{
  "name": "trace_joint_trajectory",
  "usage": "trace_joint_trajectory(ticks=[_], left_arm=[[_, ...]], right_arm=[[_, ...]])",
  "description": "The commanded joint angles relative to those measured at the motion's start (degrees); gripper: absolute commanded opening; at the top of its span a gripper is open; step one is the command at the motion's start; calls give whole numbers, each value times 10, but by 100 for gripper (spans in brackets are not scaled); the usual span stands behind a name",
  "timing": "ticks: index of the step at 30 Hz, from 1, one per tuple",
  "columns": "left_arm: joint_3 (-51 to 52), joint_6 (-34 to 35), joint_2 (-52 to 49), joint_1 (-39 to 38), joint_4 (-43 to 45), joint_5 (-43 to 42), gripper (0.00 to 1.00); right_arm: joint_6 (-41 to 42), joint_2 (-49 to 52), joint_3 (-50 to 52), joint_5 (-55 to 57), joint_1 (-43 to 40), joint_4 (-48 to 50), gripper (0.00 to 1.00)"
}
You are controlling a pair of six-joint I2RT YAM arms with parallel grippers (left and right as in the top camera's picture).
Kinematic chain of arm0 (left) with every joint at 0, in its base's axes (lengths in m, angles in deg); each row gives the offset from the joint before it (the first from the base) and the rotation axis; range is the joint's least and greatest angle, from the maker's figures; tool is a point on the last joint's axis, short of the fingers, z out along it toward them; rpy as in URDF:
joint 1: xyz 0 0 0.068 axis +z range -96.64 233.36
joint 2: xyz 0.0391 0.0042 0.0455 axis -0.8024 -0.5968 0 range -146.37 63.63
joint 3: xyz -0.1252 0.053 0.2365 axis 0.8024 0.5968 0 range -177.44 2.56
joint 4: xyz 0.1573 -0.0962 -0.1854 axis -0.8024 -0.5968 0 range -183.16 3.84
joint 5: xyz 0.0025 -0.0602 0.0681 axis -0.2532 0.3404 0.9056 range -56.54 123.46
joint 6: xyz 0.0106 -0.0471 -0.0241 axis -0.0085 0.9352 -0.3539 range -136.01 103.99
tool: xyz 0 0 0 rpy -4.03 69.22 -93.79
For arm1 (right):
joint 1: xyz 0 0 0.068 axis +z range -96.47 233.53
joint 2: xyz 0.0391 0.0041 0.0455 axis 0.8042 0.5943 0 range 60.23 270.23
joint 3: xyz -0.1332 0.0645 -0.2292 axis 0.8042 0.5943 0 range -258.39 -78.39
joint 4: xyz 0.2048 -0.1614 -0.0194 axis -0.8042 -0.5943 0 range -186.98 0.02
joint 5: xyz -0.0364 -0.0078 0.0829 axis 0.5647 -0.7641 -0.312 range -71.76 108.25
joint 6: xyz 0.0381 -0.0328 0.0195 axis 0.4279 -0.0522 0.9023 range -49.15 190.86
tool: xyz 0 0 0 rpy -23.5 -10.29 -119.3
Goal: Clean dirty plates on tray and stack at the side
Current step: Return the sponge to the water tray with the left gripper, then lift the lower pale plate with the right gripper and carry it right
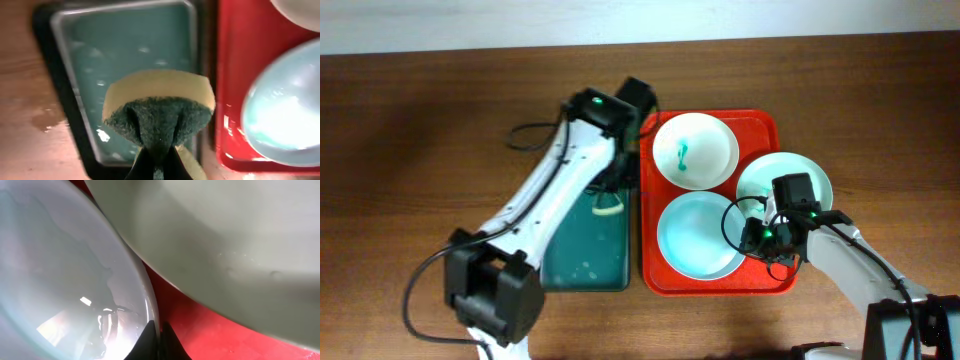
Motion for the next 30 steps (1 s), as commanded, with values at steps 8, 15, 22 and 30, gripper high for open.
trace_joint_trajectory(ticks=[8,15,22,30], left_arm=[[274,-10,1,76,204,-78,18],[259,-22,138,131,185,-109,89],[259,-22,355,252,183,-116,100],[259,-23,401,268,178,-110,99]], right_arm=[[-63,1,2,24,-4,-12,4],[-99,-31,-125,40,-4,-159,4],[-118,-35,-351,71,160,-248,4],[-37,44,-351,372,416,-107,4]])
